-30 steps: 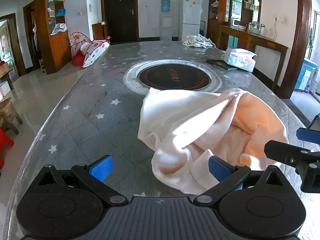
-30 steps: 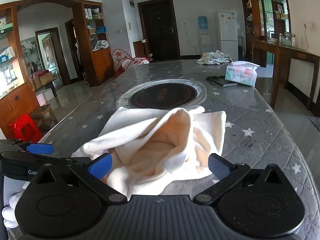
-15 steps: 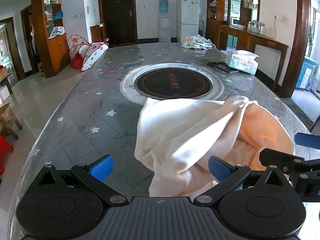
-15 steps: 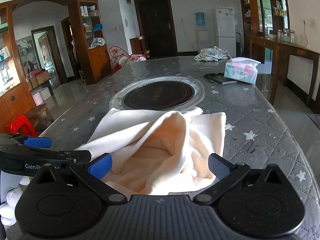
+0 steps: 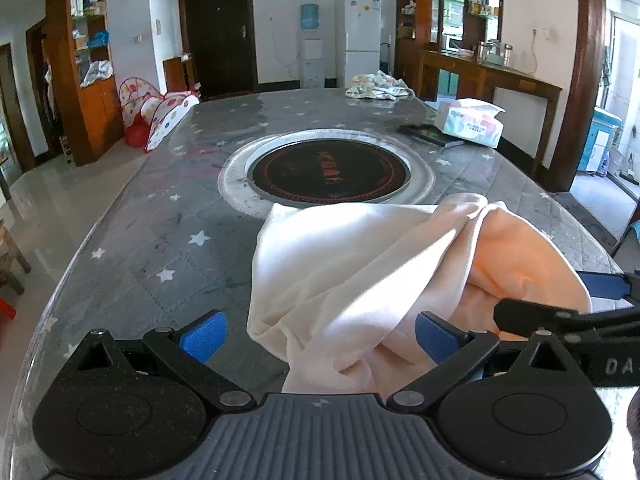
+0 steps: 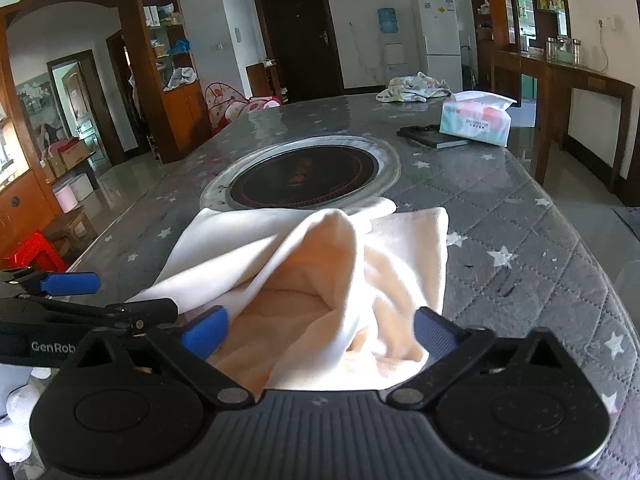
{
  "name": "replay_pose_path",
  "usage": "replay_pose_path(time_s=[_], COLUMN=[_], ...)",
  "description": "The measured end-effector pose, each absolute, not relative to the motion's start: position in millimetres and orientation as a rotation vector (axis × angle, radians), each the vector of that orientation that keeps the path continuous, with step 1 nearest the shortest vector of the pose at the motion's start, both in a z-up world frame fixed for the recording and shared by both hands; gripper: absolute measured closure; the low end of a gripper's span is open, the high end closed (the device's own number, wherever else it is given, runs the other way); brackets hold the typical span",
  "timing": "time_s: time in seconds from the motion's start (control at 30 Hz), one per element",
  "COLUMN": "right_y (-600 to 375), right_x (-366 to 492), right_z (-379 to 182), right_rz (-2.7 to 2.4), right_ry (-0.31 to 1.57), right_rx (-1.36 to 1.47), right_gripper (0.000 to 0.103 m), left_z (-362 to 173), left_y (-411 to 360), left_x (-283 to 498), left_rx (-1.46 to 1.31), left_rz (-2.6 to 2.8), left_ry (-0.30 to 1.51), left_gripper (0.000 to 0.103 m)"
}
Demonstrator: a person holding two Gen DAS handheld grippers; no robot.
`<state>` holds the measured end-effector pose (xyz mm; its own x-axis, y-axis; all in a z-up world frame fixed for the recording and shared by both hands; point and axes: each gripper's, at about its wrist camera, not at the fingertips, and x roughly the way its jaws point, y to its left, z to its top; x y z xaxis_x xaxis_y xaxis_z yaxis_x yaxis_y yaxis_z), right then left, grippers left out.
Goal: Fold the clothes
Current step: 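Lower both grippers onto the sweatshirt edge and close them on the fabric, then lift the sweatshirt with both grippers and shake it out flat over the table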
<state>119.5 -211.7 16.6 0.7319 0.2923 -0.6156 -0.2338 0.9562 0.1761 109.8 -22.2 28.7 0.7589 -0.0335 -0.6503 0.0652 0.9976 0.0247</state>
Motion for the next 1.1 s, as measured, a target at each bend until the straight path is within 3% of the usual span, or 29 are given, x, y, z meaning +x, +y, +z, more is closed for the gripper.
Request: replay_pose_path(time_s=[0.1,0.23,0.37,0.43,0.5,0.57,0.6,0.8,1.1], right_y=[-213.1,-214.2,-217.2,-218.7,-221.0,-223.7,-225.2,-234.8,-250.8], right_x=[123.5,125.8,127.3,127.5,127.8,128.2,127.5,120.3,95.0], right_z=[14.5,11.6,9.3,8.6,8.0,7.4,7.6,9.7,18.5], right_rz=[0.287,0.29,0.28,0.275,0.271,0.269,0.268,0.256,0.218], right_ry=[0.701,0.713,0.715,0.713,0.714,0.715,0.711,0.683,0.648], right_rx=[0.097,0.109,0.126,0.13,0.139,0.149,0.152,0.163,0.165], right_gripper=[0.022,0.038,0.048,0.063,0.072,0.077,0.083,0.092,0.094], left_z=[27.6,25.5,24.1,23.2,22.2,22.3,22.9,27.5,37.8], left_y=[-22.4,-21.2,-21.7,-22.3,-21.9,-21.0,-20.0,-10.0,10.7], left_x=[111.7,114.9,115.9,116.4,116.9,116.4,115.8,110.1,83.6], left_rx=[0.045,0.032,0.025,0.021,0.013,0.01,0.006,-0.027,-0.079], left_rz=[-0.069,-0.088,-0.119,-0.138,-0.149,-0.153,-0.155,-0.131,-0.08], left_ry=[0.707,0.715,0.713,0.714,0.715,0.711,0.707,0.688,0.657], left_gripper=[0.014,0.033,0.056,0.069,0.075,0.083,0.084,0.095,0.097])
